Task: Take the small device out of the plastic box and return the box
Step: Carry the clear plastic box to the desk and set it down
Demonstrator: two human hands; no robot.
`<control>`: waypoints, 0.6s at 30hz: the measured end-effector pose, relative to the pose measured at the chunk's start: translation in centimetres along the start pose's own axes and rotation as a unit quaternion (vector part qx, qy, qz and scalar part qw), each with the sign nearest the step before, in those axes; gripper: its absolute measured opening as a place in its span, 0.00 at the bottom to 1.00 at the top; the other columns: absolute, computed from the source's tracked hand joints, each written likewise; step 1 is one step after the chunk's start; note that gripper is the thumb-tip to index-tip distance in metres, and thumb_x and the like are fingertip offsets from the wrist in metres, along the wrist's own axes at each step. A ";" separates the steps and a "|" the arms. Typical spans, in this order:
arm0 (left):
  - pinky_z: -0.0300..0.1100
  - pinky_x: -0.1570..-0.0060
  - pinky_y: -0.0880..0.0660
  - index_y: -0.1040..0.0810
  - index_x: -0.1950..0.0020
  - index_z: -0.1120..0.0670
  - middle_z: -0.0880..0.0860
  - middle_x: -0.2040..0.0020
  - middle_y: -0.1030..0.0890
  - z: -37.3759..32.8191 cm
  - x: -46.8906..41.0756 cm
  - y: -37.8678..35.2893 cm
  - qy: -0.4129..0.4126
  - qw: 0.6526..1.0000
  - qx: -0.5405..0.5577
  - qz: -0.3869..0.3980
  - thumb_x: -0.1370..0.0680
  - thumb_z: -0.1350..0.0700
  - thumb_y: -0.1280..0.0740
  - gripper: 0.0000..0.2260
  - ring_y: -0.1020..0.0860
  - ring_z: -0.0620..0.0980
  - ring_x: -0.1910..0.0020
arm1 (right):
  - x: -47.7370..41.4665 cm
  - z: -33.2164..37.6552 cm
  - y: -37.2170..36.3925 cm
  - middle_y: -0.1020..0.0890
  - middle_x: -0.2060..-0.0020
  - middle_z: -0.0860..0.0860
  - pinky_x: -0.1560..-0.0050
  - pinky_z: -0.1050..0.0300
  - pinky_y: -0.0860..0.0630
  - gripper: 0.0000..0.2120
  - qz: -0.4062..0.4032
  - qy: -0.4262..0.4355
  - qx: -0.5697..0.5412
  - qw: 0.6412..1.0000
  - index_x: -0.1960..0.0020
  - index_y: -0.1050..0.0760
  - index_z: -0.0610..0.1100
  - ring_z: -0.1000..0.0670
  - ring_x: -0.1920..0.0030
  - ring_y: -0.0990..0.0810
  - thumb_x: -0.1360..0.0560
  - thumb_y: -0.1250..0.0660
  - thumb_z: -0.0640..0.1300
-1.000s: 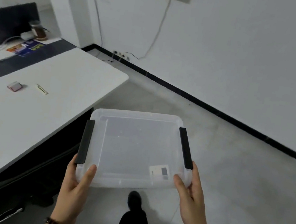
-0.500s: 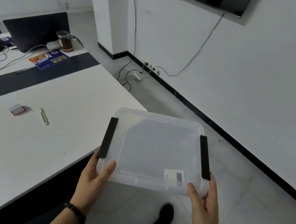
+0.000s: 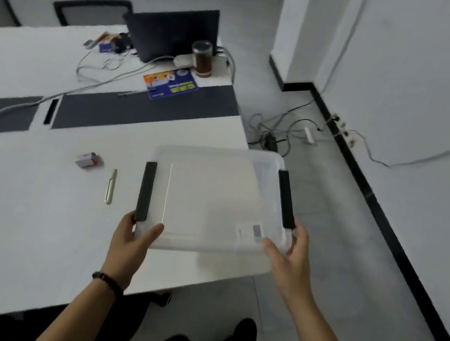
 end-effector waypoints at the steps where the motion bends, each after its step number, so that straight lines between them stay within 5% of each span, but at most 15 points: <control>1: 0.44 0.44 0.26 0.26 0.34 0.58 0.54 0.41 0.19 0.2 -1.2 0.4 0.020 0.999 0.012 -0.025 0.25 0.59 0.27 0.20 0.20 0.50 0.45 | -2.3 0.9 -1.2 0.22 0.40 0.58 0.49 0.66 0.23 0.31 0.019 0.003 0.010 1.000 0.27 0.37 0.51 0.64 0.46 0.20 0.25 0.27 0.42; 5: 0.53 0.39 0.25 0.26 0.36 0.56 0.55 0.41 0.19 1.5 -5.9 1.6 0.089 0.990 0.050 -0.097 0.31 0.49 0.27 0.26 0.21 0.55 0.41 | -10.2 2.7 -6.1 0.22 0.42 0.61 0.45 0.61 0.24 0.31 0.073 0.001 0.043 0.996 0.28 0.37 0.51 0.62 0.45 0.20 0.26 0.26 0.44; 9: 0.42 0.51 0.27 0.26 0.39 0.59 0.53 0.44 0.21 1.8 -12.1 2.1 0.107 0.984 0.046 -0.138 0.24 0.53 0.29 0.17 0.22 0.56 0.43 | -15.8 2.7 -11.0 0.22 0.41 0.57 0.49 0.63 0.27 0.32 0.097 -0.015 0.070 0.993 0.27 0.38 0.51 0.55 0.43 0.21 0.27 0.26 0.45; 13: 0.33 0.60 0.32 0.28 0.40 0.61 0.40 0.53 0.27 0.7 -19.5 1.9 0.109 0.985 0.004 -0.135 0.21 0.57 0.35 0.12 0.24 0.43 0.52 | -20.9 3.5 -14.7 0.22 0.42 0.55 0.52 0.66 0.29 0.32 0.084 -0.024 0.096 0.992 0.28 0.39 0.50 0.52 0.42 0.22 0.27 0.27 0.46; 18: 0.37 0.65 0.34 0.29 0.35 0.60 0.52 0.48 0.25 -0.5 -27.5 1.5 0.114 0.985 -0.025 -0.123 0.20 0.53 0.36 0.17 0.28 0.41 0.60 | -27.2 4.4 -18.1 0.23 0.38 0.51 0.50 0.64 0.29 0.36 0.069 -0.034 0.119 0.990 0.26 0.41 0.47 0.50 0.42 0.22 0.28 0.28 0.47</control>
Point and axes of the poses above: each hand's wrist, its own x-axis away from the middle knuckle, its own y-axis out of the back of the hand, z = x × y, the point moved 8 cm from there along -x, towards the middle knuckle
